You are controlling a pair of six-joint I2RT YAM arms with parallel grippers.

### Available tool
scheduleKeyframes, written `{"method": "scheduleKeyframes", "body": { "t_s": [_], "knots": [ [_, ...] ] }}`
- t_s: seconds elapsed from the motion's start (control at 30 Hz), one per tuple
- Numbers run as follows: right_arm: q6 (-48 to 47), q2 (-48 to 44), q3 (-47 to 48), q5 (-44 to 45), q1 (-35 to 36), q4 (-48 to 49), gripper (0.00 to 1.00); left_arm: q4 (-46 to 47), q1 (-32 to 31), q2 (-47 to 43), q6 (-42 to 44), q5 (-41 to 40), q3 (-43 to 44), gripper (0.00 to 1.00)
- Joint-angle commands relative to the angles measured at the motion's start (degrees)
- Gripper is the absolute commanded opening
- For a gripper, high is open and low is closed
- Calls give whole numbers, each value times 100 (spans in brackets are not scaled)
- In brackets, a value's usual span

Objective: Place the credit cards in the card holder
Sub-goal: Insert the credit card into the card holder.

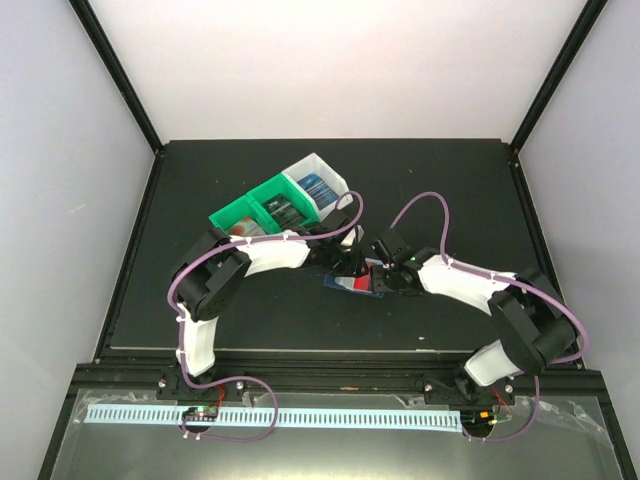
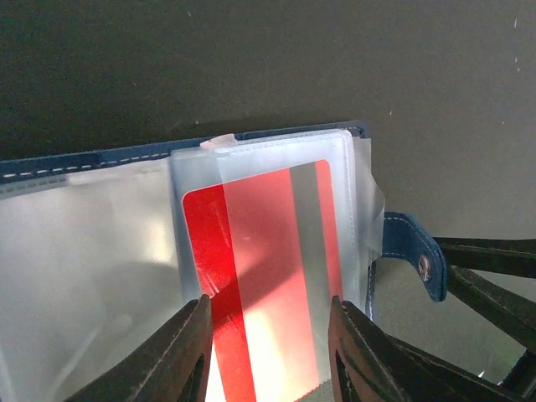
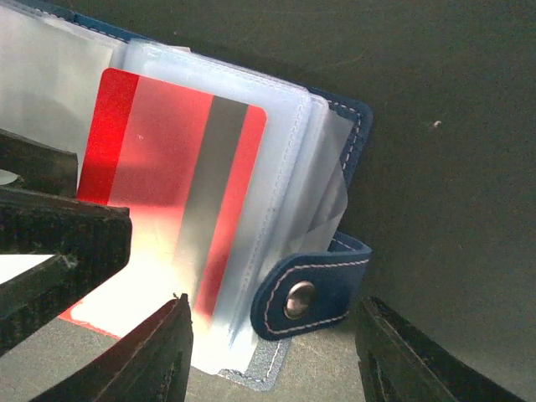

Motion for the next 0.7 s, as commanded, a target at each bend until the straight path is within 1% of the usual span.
{"method": "scheduleKeyframes", "body": {
  "t_s": [0.0, 0.23, 0.4, 0.57, 0.67],
  "knots": [
    [41, 130, 5, -190, -76, 249, 55, 28, -38, 131, 143, 67, 224, 40],
    [32, 198, -27, -255, -107, 318, 53, 74, -47, 210, 155, 143, 243, 39],
    [40, 143, -59, -264, -120, 343, 52, 280, -56, 254, 126, 357, 199, 35],
    [60, 67, -93, -224, -118, 357, 51, 377, -47, 222, 114, 424, 181, 35],
    [89, 30, -103, -146, -116, 340, 51, 397, -49, 114, 87, 321, 119, 35]
  ]
}}
